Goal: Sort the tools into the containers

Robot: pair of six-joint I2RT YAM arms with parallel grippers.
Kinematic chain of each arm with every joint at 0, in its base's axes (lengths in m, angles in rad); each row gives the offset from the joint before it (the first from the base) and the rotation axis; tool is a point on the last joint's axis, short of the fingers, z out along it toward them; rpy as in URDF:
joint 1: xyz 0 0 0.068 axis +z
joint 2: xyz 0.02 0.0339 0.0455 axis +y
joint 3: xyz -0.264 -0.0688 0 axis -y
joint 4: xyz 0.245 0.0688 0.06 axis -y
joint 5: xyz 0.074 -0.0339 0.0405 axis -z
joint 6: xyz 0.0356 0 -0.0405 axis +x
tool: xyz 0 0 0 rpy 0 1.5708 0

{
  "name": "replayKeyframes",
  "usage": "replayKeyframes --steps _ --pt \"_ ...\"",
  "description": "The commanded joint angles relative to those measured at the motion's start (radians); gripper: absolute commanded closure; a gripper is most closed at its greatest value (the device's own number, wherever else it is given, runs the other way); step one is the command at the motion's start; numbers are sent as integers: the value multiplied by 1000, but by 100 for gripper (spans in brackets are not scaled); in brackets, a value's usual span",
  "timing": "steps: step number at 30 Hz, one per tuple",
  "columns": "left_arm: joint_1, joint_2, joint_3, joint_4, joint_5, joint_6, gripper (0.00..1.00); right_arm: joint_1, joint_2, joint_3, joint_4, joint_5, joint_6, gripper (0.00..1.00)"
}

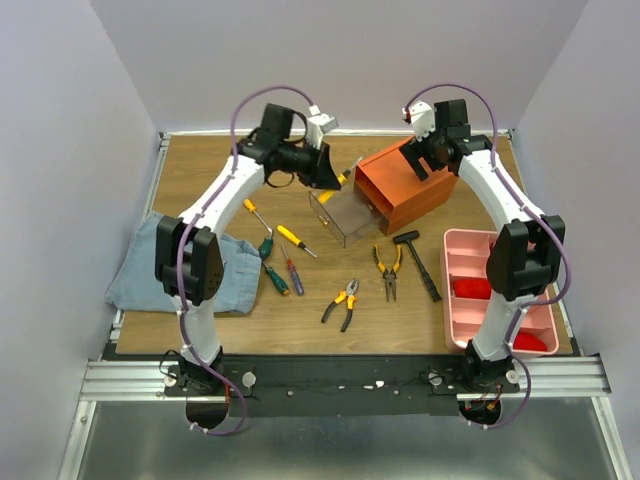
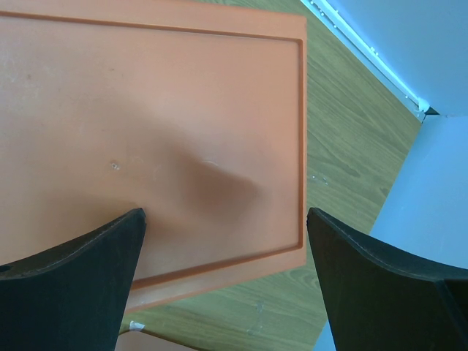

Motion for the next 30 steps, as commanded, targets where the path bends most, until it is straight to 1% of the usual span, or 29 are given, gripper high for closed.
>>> replayKeyframes --steps 1,3,5,6,7,9,11,12,13,15,16,17,18,19,20,21,22,23,25,27,29,30 --pt "-59 23 -81 191 3 -208 100 0 -2 -53 -83 14 -10 0" --pt "-65 24 -130 244 -22 -267 100 2 -3 -57 -83 11 -10 0" --pt "-63 32 -139 266 -39 -307 80 2 -2 -62 -83 8 -10 0" --pt "-60 32 -132 263 -48 -307 73 2 -2 -62 -83 6 -10 0" --pt "-59 20 -133 263 -55 -307 64 0 4 -60 -85 5 -10 0" --pt "-48 -2 -122 289 -51 -312 57 2 12 -53 -88 -4 -7 0" --pt "-24 -23 -83 261 -48 -304 45 5 24 -41 -91 -6 -5 0" --pt "-13 -34 -46 246 -51 -278 38 5 26 -37 -91 -6 -5 0" --pt "21 -58 -35 215 -55 -258 31 7 29 -34 -90 -6 -5 0" --pt "67 -83 -13 166 -68 -200 26 7 34 -28 -91 -9 -5 0" --pt "91 -98 -7 88 -74 -115 22 7 35 -28 -91 -10 -7 0" --pt "143 -98 2 34 -101 -53 20 8 35 -28 -91 -12 -8 0" --pt "166 -91 34 -18 -194 -13 20 7 35 -28 -91 -15 -8 0" --pt "185 -57 60 -70 -265 42 23 8 37 -27 -91 -17 -8 0" --pt "218 -31 89 -165 -334 44 27 8 37 -27 -93 -18 -7 0" --pt "229 -5 150 -206 -509 34 31 8 37 -25 -93 -21 -5 0" --pt "240 48 178 -243 -589 20 35 8 38 -24 -94 -23 -5 0" --pt "249 70 197 -294 -644 -68 35 10 37 -24 -96 -24 -4 0" --pt "265 98 169 -294 -715 -133 40 11 44 -24 -96 -29 -2 0" --pt "263 103 113 -232 -723 -174 41 13 49 -22 -97 -26 -4 0" --pt "262 156 131 -231 -741 -200 42 13 55 -21 -99 -24 -7 0" --pt "262 179 164 -238 -756 -222 42 13 55 -21 -100 -23 -7 0"
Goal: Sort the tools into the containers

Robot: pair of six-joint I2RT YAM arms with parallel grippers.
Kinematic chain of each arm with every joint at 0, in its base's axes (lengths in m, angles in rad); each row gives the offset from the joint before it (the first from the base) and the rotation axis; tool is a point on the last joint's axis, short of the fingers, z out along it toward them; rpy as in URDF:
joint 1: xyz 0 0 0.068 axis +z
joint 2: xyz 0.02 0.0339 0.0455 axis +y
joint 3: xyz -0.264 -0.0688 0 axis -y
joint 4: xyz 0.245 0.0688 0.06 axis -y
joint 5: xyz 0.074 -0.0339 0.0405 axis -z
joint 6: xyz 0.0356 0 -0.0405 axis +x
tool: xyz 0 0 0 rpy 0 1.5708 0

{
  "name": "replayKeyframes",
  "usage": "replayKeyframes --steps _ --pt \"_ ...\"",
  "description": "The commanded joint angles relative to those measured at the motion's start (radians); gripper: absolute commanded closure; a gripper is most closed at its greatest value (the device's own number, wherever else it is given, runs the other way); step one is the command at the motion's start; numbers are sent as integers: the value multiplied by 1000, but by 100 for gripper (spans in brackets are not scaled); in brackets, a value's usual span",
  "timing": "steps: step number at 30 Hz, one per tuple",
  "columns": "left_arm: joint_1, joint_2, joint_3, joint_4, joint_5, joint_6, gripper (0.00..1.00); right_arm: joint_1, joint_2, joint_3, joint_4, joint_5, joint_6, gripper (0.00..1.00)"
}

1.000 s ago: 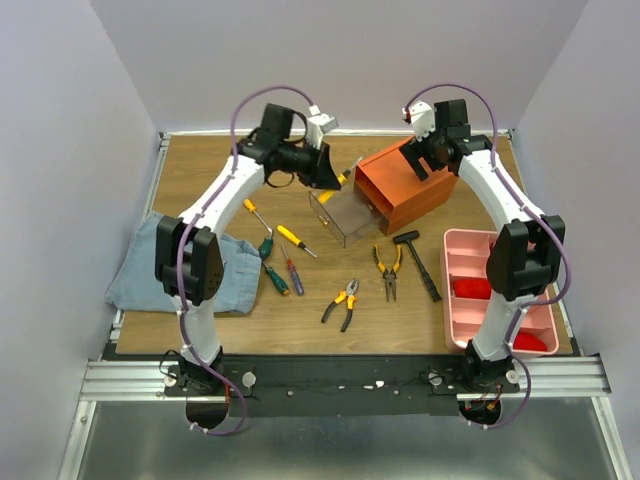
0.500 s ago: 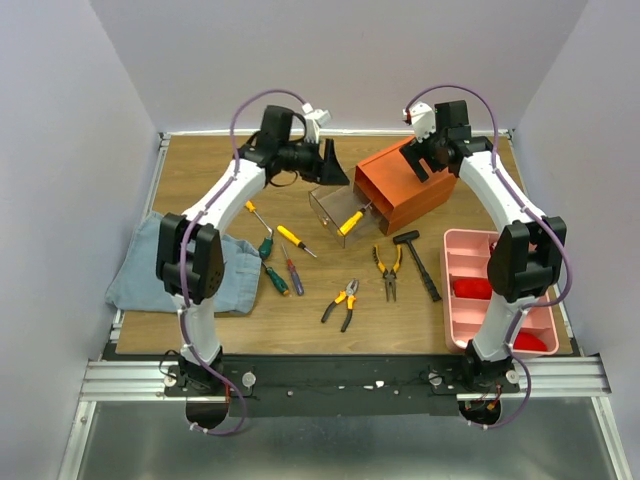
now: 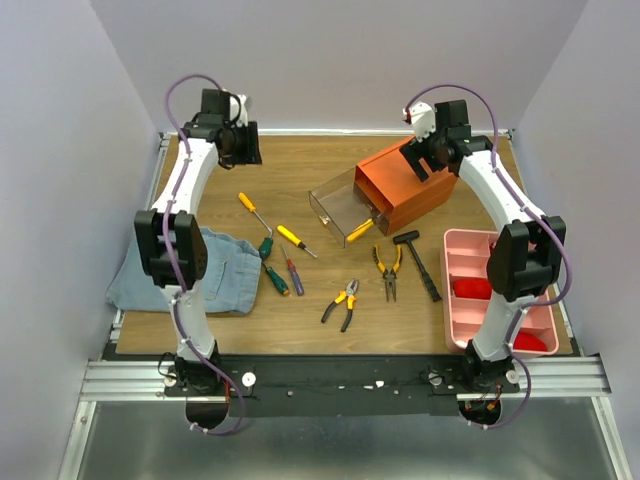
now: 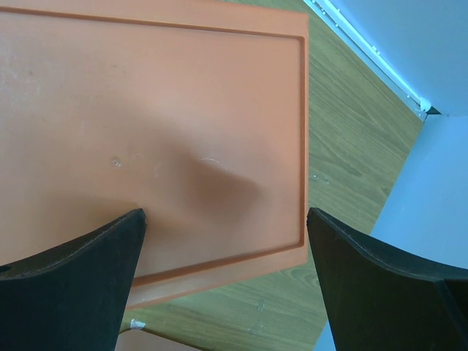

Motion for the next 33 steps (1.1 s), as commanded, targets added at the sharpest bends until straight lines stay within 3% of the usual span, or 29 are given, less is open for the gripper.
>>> replayKeyframes --steps 1,7,13,21,24,28,29,31,33 --pt "-19 138 27 -83 -174 -99 42 9 59 -11 -106 -17 -8 0" --pt "-17 234 84 -108 -326 -138 45 11 25 -69 -94 12 -36 0" --pt "-17 247 -13 -146 -398 -227 49 11 6 -98 -88 36 -61 0" --pt "-17 337 14 -143 -358 -260 48 14 16 -82 -97 55 -70 0" --pt "-17 371 41 -135 -364 -246 52 17 8 -92 -98 61 -73 0" --pt "-14 396 56 -125 -305 -212 65 22 -9 -115 -101 61 -76 0" --pt "-14 396 55 -121 -283 -206 82 20 -11 -121 -100 62 -77 0" --pt "-14 367 50 -112 -211 -198 100 20 -15 -128 -98 65 -81 0" --pt "-11 341 62 -94 -123 -203 100 20 -15 -126 -98 65 -82 0"
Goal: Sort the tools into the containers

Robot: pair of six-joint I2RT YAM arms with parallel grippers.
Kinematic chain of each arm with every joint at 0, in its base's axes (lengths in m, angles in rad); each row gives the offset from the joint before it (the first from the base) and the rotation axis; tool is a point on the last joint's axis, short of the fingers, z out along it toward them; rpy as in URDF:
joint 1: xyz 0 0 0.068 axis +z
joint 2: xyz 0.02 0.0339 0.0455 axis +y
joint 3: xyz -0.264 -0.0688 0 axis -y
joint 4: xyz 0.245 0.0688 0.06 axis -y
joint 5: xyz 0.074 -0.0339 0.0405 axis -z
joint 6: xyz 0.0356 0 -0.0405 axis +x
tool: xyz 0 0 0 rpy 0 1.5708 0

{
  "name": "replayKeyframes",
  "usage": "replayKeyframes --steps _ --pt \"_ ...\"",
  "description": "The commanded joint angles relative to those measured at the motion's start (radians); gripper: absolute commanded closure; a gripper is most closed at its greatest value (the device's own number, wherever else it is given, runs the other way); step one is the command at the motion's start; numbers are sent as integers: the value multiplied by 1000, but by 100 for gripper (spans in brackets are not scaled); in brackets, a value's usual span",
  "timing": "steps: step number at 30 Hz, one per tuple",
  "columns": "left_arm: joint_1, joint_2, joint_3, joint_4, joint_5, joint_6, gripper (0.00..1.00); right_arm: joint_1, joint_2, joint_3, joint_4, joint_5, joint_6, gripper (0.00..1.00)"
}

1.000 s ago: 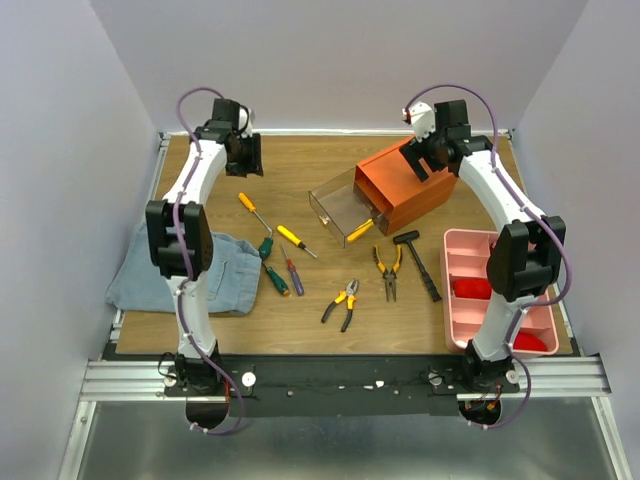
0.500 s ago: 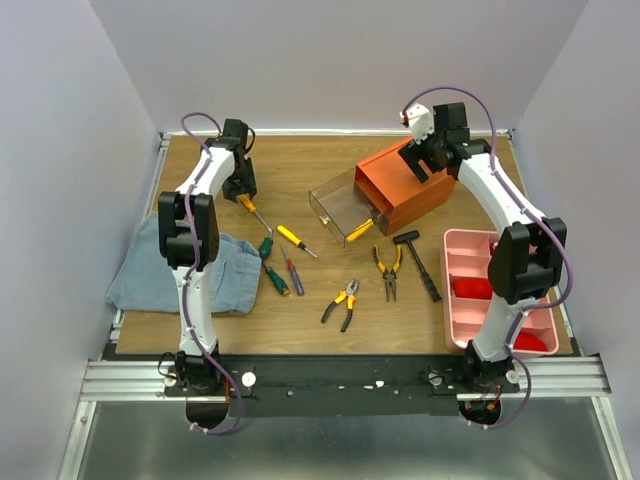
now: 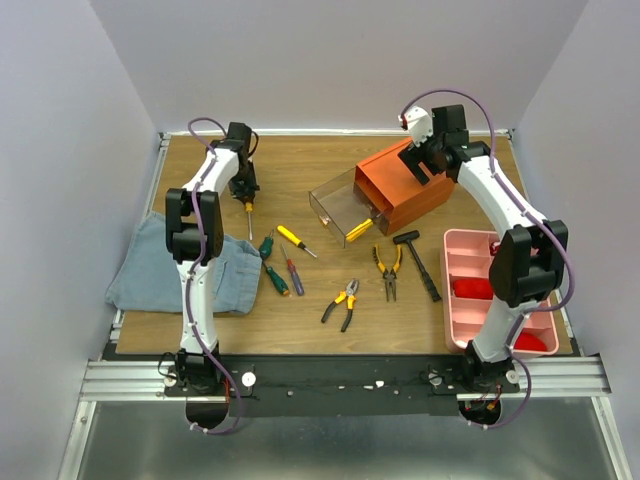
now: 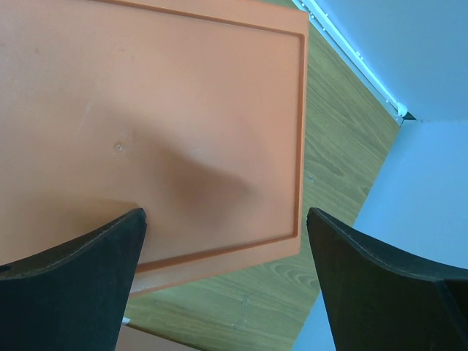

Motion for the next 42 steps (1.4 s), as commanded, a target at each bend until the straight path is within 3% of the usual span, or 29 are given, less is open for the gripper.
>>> replayKeyframes --steps 1,4,7,8,11,17,19,23,25,28,37,40,41,42 --pt "8 -40 49 37 213 7 100 4 29 -54 -142 24 -19 0" --pt "12 -88 121 102 407 -2 100 5 37 -46 -142 22 -19 0" --pt "17 -161 91 316 690 -111 100 5 43 -39 -142 18 -19 0" --pt "14 -180 74 458 737 -155 100 5 44 -37 -141 16 -19 0" --pt "-10 -211 38 695 868 -351 100 4 41 -45 -136 16 -19 0" --pt "-96 -203 46 813 926 -541 100 5 26 -66 -130 18 -25 0" --pt "-141 -200 55 794 943 -510 100 5 20 -74 -128 18 -26 0" --pt "-204 -165 138 497 894 -244 100 5 14 -85 -127 15 -28 0" --pt "-227 -149 135 437 852 -171 100 4 12 -88 -127 13 -28 0" --pt "-244 -157 63 409 773 -133 100 5 12 -91 -128 12 -28 0" --pt "-282 -177 12 246 725 -2 100 5 2 -114 -128 1 -28 0" --pt "-297 -172 11 220 732 15 74 5 8 -105 -130 -1 -28 0" --pt "-301 -177 12 226 735 33 59 5 11 -100 -131 -1 -26 0" --pt "-305 -185 14 240 741 42 54 5 14 -95 -133 1 -25 0"
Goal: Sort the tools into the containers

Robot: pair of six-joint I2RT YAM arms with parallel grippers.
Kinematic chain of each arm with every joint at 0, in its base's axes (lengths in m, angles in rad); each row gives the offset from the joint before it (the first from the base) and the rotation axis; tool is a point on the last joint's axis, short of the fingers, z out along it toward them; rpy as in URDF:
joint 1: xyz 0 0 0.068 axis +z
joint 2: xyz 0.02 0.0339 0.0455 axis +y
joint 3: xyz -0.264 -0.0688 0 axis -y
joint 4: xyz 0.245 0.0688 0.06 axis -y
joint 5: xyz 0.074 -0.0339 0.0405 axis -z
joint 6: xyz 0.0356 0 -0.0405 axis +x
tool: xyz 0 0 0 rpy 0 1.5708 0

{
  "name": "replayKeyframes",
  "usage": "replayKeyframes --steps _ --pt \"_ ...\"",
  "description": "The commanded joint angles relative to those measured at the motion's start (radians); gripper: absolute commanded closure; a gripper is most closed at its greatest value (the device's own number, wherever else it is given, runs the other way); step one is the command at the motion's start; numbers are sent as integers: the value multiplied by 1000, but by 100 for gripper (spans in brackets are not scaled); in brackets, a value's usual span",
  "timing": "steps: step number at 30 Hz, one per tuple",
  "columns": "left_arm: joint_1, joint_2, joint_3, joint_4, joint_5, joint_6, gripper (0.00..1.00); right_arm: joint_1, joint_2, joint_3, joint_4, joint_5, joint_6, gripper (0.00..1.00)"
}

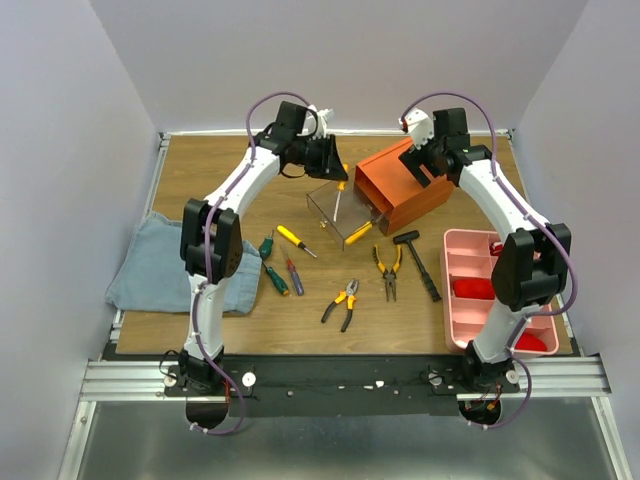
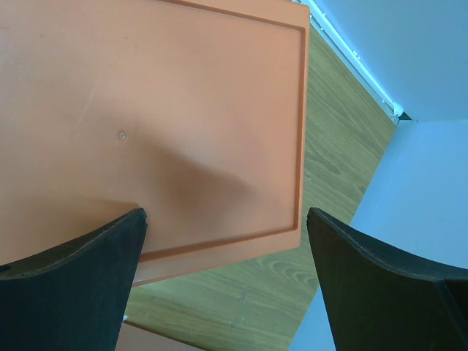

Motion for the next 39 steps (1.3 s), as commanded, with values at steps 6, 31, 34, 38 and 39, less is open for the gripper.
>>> replayKeyframes --steps 6,31,34,38,39 --pt "-15 -126 -19 115 16 121 31 5 60 -21 -173 -11 -2 0" --pt "232 -238 -358 -322 -358 479 28 6 44 -32 -179 -7 -25 0" --pt "220 -252 -432 -276 -447 408 28 5 44 -39 -176 -7 -27 0" --pt "188 -243 -477 -230 -487 398 28 5 53 -27 -184 -8 -25 0" --pt "172 -241 -484 -224 -501 398 29 5 58 -24 -185 -8 -23 0"
